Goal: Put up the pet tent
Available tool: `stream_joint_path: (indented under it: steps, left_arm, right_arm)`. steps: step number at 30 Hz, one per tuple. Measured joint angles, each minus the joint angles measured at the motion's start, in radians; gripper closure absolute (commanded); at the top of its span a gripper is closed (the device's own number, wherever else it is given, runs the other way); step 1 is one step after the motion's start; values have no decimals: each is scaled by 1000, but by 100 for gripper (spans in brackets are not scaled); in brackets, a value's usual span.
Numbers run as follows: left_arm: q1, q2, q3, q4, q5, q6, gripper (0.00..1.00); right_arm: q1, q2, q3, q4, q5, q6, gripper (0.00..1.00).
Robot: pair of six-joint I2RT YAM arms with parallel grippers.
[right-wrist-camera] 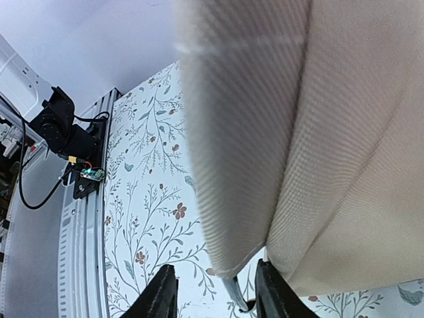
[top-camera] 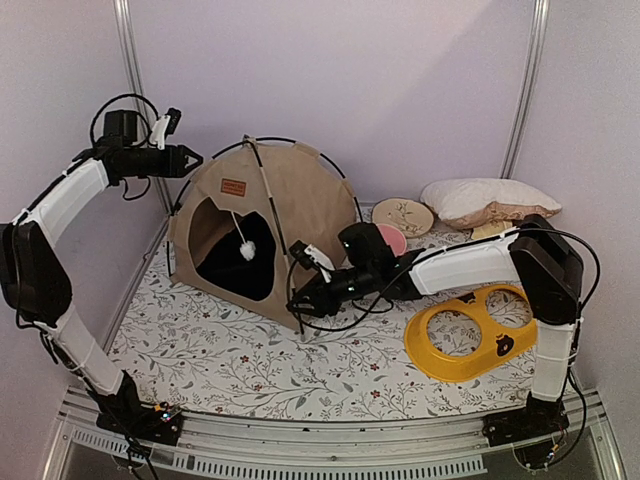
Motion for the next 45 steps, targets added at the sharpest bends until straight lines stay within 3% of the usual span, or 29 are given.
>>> stream_joint_path:
  steps: [8,12,15,24,28,30,35,42,45]
  left_arm:
    - [-9,-50,-10,1,4,25,36]
    - [-16,-76,-10,0,16,54,38]
    - [-37,-71,-10,-11,8,74,40]
    - [-88,10,-8,-45,-55,116,55]
    - [-101,17,-8,-45,-80,127,85]
    - [-108,17,-8,-43,-91,130,100]
    - [-135,-39,-74,20,-140,135,100]
    - [-146,-301,-346,121,-303,43,100]
    - [-151,-369,-388,133,-356,21,100]
  right_arm:
    - [0,-153,-15,-45,89,9,28]
    - [0,-203,-15,-58,134,13,20]
    - [0,-230,-18,-76,165,17,7]
    - [0,-367,-55,-95,231,21,6]
    - [0,-422,-93,-95,259,21,6]
    - [0,-432,-101,-97,274,21,0]
    - [0,-436,-109,-110,315,23,1]
    - [0,-464,-114,-117,380,23,1]
    - [0,-480,-114,-118,418,27,1]
